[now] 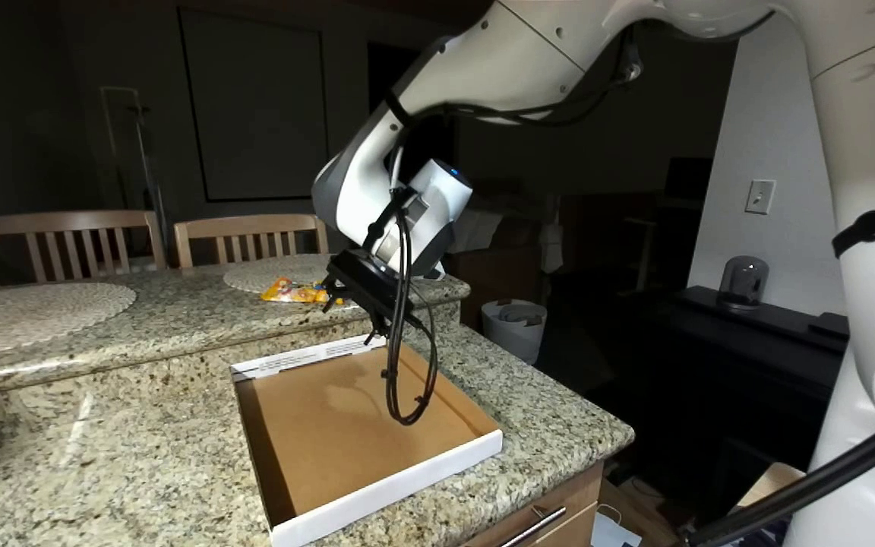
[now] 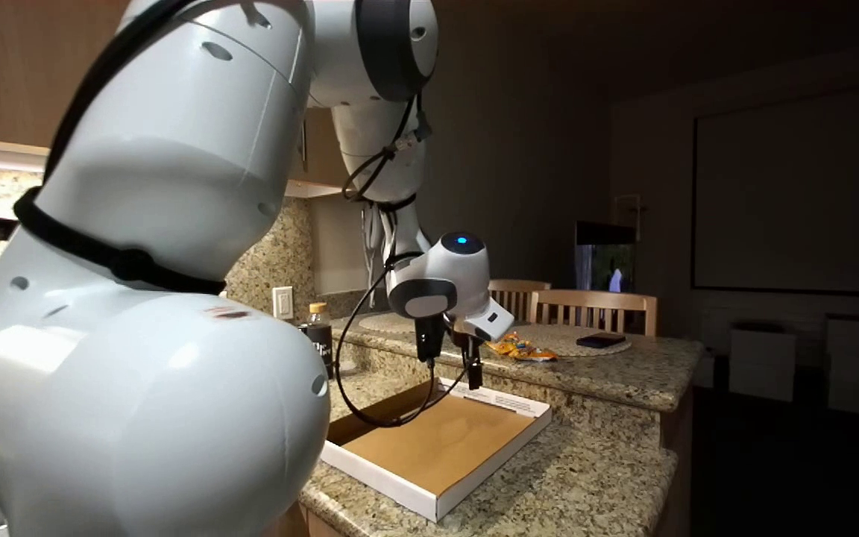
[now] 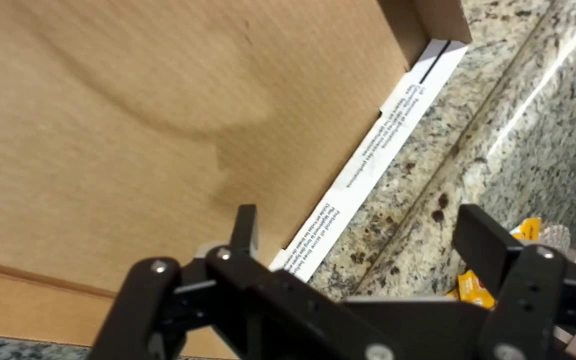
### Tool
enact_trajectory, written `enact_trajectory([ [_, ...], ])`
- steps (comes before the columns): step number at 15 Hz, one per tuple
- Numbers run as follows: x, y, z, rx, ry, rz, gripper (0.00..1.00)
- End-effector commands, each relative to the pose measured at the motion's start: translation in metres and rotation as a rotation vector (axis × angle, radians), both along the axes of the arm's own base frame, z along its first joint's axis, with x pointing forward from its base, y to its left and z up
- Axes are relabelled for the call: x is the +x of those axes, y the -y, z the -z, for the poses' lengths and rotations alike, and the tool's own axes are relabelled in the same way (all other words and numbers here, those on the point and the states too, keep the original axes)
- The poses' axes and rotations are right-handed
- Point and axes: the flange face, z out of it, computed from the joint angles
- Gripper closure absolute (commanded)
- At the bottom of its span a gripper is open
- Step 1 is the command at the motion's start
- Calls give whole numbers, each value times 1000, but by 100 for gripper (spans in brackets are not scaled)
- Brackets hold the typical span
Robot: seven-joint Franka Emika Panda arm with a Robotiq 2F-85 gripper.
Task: Pick up the two objects on the cover box and put them on the counter
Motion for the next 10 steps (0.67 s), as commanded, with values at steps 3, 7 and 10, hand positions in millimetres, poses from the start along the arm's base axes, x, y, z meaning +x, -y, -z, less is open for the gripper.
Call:
enact_trajectory([
  [3,-72,8,32,-203,-57,-79,0],
  [7,-102,21,48,-371,-96,-252,0],
  [10,-97,15,24,-473,-40,-428,0],
])
